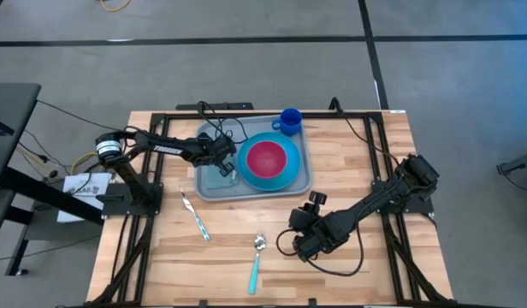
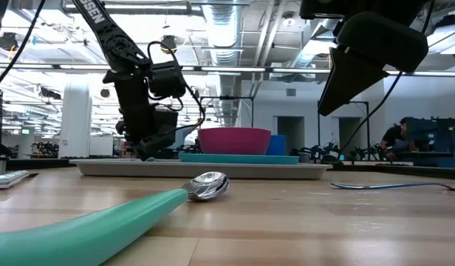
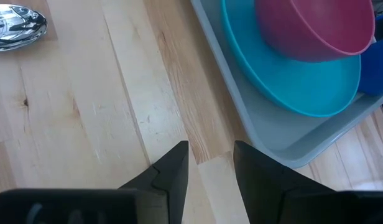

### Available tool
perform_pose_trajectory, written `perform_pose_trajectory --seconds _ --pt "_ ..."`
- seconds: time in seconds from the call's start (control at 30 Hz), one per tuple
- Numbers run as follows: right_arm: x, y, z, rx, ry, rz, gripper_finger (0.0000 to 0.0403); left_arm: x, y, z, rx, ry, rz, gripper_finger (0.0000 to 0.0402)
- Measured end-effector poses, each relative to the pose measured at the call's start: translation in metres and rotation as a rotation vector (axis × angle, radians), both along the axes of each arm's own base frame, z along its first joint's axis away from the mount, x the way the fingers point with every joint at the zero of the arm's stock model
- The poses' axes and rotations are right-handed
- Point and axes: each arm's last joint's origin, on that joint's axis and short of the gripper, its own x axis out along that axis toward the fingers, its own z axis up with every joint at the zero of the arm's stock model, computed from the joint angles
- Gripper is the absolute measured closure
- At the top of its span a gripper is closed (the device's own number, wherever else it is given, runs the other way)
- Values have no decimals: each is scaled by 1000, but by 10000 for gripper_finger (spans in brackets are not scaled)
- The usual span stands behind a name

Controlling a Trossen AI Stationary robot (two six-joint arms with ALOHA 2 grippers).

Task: Set up tray
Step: Put the blue napkin on the gray tray, then put the green spoon on the blue napkin

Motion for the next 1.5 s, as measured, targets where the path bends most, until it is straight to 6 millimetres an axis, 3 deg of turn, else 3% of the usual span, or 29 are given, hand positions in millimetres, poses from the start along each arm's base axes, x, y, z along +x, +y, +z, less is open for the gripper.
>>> perform_pose_trajectory --seconds 0.23,0.47,0.67,0.87,1.03,1.23,1.4,1.5 --pt "0 0 0 0 -1 -1 282 1 -2 5 -5 37 -43 401" --pt "0 0 0 -1 2 0 282 -2 -9 51 25 54 -45 401" --pt "0 0 0 -12 12 23 282 -6 -43 101 -128 -139 -268 401" --pt "2 -2 0 -15 11 27 282 -14 -95 126 -350 -288 -579 391" --pt "6 -6 0 -5 -5 13 282 -9 -139 113 -370 -266 -763 357" --pt "10 -9 0 6 -20 1 282 17 -188 97 -415 -385 -864 303" --pt "12 -9 1 17 -36 1 282 38 -207 85 -534 -502 -862 276" --pt "12 -8 1 20 -41 3 282 49 -215 67 -574 -501 -866 269"
